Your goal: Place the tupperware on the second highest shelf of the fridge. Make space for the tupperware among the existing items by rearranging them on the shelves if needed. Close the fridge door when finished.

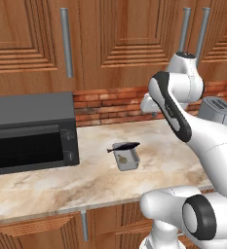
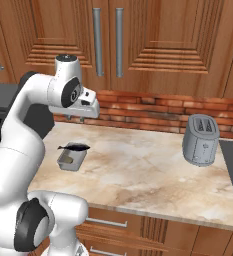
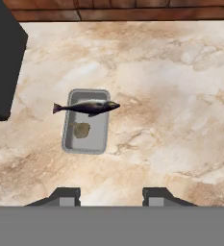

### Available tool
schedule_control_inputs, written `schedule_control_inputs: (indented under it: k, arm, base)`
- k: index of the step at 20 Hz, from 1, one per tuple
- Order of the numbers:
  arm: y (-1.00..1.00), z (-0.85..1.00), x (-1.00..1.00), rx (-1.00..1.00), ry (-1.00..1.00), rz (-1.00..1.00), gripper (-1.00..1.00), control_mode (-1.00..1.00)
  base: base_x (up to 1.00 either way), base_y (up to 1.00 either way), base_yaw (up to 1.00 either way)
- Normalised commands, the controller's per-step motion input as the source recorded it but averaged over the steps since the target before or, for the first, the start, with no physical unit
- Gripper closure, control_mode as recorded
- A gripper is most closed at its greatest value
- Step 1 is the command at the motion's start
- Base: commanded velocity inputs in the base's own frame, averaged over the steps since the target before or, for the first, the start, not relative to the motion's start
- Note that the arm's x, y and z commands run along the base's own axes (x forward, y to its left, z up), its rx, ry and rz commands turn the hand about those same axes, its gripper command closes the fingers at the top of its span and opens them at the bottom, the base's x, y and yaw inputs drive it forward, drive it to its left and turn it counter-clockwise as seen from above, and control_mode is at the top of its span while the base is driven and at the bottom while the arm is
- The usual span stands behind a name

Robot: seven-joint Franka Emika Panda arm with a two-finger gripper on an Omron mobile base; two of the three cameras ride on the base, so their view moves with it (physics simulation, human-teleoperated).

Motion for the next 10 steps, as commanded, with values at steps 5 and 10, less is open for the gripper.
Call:
schedule_control_inputs:
  k: [5, 10]
  arm:
    - [-0.04, -0.01, -0.01, 0.0, 0.03, 0.0, -1.0, -1.0]
    - [-0.01, -0.26, 0.0, 0.0, -0.01, -0.01, -1.0, -1.0]
  base:
    - [0.0, 0.0, 0.0]
    - [0.0, 0.0, 0.0]
